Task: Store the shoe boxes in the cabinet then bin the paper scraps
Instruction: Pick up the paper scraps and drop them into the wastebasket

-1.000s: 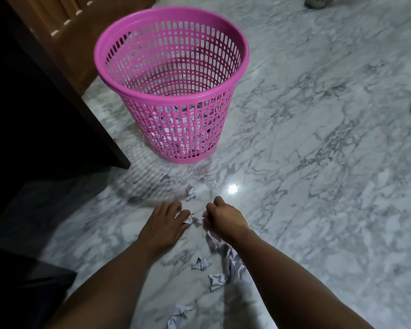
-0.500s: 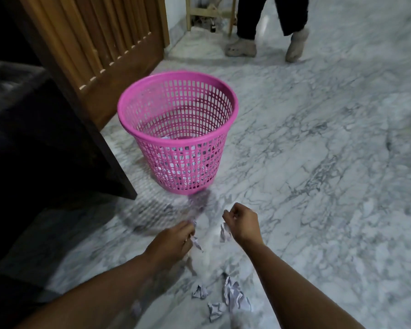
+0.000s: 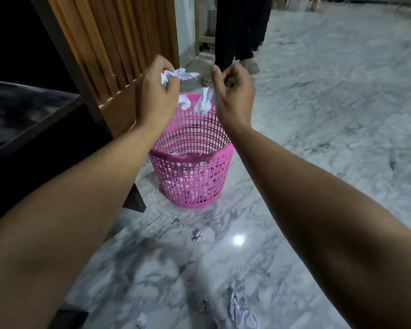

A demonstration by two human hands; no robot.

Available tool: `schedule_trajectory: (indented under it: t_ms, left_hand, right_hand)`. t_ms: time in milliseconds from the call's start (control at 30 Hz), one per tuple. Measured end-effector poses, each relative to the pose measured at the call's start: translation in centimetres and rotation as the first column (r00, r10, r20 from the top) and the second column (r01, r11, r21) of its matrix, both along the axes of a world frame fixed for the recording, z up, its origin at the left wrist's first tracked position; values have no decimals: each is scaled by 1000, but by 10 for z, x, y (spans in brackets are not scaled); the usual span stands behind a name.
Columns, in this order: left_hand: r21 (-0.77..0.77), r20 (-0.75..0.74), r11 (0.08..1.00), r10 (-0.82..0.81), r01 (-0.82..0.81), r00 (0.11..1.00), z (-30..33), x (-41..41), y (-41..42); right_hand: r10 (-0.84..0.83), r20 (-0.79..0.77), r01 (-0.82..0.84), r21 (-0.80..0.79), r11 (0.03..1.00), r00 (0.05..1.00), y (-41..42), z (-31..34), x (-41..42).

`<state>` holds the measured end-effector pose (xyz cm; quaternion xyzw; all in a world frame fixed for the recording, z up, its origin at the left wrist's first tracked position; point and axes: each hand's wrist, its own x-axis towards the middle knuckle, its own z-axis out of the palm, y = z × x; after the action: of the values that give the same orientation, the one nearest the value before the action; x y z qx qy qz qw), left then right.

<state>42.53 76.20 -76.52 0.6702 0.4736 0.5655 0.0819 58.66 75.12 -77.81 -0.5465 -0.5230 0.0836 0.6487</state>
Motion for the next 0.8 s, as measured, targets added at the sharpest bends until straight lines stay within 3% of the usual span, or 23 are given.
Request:
schedule_trajectory:
  t_ms: [67,100,167,200,267,367,433,500,567,633,700,800]
  left_hand:
    - [-211,-117,971,85,-108,990,-2,-5,30]
    - [-377,-263,910,71,-170,962,-9,-5,39]
    - [-626,-550,711,-112,-320,827,-24,-1,40]
    - [-653,-607,670,-185,-352,773,-30,0,34]
    - [-592,-607,746,-165,-304,777,-38,-2,20]
    - [-348,-535,926,-67,-148,842,-53,-13,-13]
    - [-200,-517,978,-157,59,842,-75,-20,-48]
    - [-118,-510,954,-297,276,807,-110,-28,-91]
    - [-217,-461,917,-398,334,793,-161,-45,-138]
    - [-447,-497,848,-500,284,709,-220,-71,-188]
    - [-686,-512,717,-598,126,616,-273,-108,-235]
    - [-800,-553,581,-611,-154,566,-322,-157,-290]
  right_hand:
    - [8,129,15,-173,985,992,21,0,-3]
    - [74,236,5,-317,948,969,29,-3,-3]
    - [286,352,-19,-602,798,891,35,-12,-2]
    - [370,349,-35,-684,728,861,34,-15,-1]
    - [413,345,-59,-704,708,843,24,-22,8]
    - [200,315,-29,-474,880,928,-7,-36,31]
    - [20,181,36,-299,954,983,-40,-64,48]
    - [-93,103,120,-296,948,990,-86,-111,60]
    - [-20,161,83,-397,914,987,-140,-167,67]
    - [163,264,17,-570,821,951,-199,-223,70]
    - [349,321,13,-752,659,880,-257,-268,68]
    - [461,371,85,-844,530,806,-327,-306,58]
